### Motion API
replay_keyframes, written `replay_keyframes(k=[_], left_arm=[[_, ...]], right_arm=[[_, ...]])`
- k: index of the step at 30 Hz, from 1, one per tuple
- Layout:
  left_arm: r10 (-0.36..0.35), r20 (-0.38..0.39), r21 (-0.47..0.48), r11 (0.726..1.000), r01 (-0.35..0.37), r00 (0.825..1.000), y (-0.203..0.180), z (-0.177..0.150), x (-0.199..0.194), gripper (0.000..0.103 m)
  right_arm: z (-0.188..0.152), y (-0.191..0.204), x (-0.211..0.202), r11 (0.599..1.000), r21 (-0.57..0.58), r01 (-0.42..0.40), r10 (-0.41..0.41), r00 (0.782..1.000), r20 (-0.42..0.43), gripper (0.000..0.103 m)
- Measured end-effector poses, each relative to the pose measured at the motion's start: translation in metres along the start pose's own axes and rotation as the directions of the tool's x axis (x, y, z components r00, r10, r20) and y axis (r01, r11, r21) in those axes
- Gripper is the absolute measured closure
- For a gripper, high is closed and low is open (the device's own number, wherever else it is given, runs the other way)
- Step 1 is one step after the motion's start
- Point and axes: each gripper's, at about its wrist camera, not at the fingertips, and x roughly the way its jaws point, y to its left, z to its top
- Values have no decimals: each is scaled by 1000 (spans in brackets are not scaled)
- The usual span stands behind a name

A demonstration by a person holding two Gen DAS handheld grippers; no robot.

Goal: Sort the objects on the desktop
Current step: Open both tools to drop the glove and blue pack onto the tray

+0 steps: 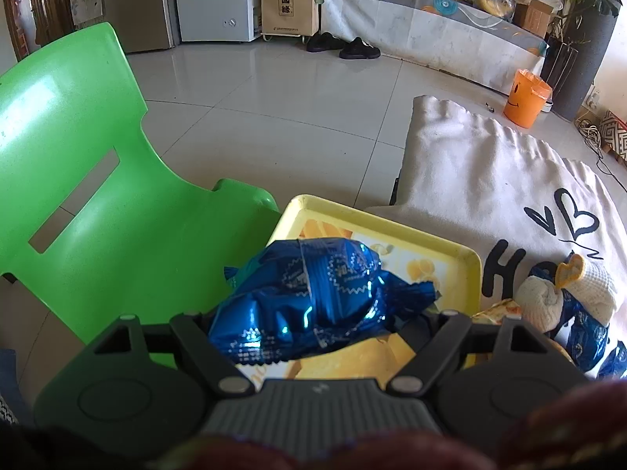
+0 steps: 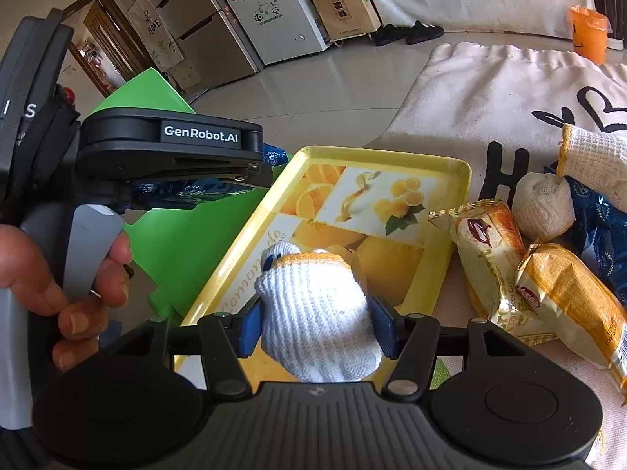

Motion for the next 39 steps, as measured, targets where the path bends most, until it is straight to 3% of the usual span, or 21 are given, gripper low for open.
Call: replay_keyframes(k=[6, 10, 23, 30, 39], left_arm=[[10, 5, 13, 1000, -10, 1000, -2, 2, 2, 18], [19, 19, -1, 1000, -19, 1000, -3, 3, 1, 5], [22, 7, -9, 1000, -22, 1000, -9, 4, -1, 1], [-20, 12, -42, 999, 21, 1000, -14, 5, -5, 1], [-18, 29, -26, 999, 19, 999, -33, -4, -8, 1]], right_arm=[[1, 2, 7, 1000, -3, 9, -9, 1000, 3, 44], [3, -2, 4, 1000, 23, 1, -1, 1000, 19, 32], [2, -11, -4, 999, 30, 24, -25, 1000, 11, 31], [0, -16, -15, 997, 14, 73, -73, 997, 22, 30], [3, -35, -48, 988, 50, 148, -153, 982, 115, 24]])
